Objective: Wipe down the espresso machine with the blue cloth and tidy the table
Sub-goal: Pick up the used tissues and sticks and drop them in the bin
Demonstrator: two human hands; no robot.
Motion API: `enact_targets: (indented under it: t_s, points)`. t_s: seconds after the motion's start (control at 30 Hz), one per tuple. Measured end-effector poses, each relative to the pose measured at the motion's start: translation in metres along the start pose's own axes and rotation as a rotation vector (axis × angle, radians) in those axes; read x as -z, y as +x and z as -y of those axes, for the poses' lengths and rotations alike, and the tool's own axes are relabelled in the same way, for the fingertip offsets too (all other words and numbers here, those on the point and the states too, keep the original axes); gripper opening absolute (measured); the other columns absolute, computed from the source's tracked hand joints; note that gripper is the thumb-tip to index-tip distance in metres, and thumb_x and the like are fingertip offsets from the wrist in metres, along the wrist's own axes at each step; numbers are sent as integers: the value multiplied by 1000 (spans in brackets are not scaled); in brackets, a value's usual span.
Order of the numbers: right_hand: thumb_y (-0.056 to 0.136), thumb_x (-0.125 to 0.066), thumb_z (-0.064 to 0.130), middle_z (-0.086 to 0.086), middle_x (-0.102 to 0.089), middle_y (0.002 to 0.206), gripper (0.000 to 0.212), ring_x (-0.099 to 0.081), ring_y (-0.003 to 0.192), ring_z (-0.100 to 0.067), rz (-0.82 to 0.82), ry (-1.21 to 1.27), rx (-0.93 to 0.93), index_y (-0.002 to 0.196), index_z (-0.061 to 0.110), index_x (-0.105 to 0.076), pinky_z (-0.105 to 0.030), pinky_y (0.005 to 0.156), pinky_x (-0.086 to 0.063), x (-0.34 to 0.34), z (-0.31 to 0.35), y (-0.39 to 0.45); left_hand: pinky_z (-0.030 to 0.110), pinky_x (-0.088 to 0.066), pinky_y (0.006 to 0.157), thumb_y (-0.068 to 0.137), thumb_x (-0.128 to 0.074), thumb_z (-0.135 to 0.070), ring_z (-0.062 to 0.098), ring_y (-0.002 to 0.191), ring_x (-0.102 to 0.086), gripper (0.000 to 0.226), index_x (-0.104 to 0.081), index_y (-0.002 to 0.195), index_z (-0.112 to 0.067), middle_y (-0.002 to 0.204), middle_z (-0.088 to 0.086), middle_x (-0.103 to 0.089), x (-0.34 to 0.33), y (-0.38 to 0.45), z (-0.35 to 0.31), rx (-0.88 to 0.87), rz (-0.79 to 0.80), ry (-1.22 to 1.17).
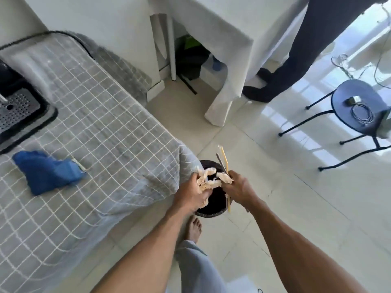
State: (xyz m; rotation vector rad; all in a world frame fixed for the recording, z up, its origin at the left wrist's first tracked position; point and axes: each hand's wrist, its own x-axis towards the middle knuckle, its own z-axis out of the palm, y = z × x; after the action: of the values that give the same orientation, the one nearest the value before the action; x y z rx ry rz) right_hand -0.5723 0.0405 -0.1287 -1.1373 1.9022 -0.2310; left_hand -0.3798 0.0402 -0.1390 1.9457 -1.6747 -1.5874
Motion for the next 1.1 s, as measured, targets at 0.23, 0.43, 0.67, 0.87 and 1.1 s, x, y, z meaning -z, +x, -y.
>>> enact_targets:
  t_s: [0.23,0.43,0.67,0.87,1.1]
  points:
    - [83,-72,26,-4,-70,93,33,-65,80,-25,36,48,-136,111,14,-62,-30,68,-50,-24,-61,37,26,-46,75,83,-79,-47,18,95,-66,56,-49,126,-26,117,-3,-71,-62,32,19,165,10,-57]
    - [88,-76,24,-10,-61,129,64,-62,111,-21,72,72,-173,146,16,-49,-25,87,-48,-32,-88,50,26,-37,82,82,-81,-44,13,102,-55,54,-42,119,-38,128,-8,-59,-82,50,27,248,59,-100]
    - [91,-69,18,-4,-73,110,32,-68,90,-14,91,119,-75,123,17,-67,-4,60,-47,-16,-66,35,15,-40,74,85,-79,-34,9,97,-60,50,-49,125,-30,122,-9,-67,-60,46,19,220,-2,-107]
    - [88,-64,14,-1,-76,83,18,-73,77,-22,44,166,135,101,23,-73,-35,76,-59,13,39,22,4,-44,63,89,-74,-36,-6,81,-67,29,-59,114,-35,99,-17,-71,12,19,-27,35,-207,-197]
    - [93,-67,12,-8,-73,84,11,-72,74,-30,48,175,516,102,15,-73,-45,69,-61,-3,220,5,7,-47,55,83,-73,-58,-5,70,-69,23,-63,90,-38,80,-21,-72,150,-39,-37,-155,-626,-331]
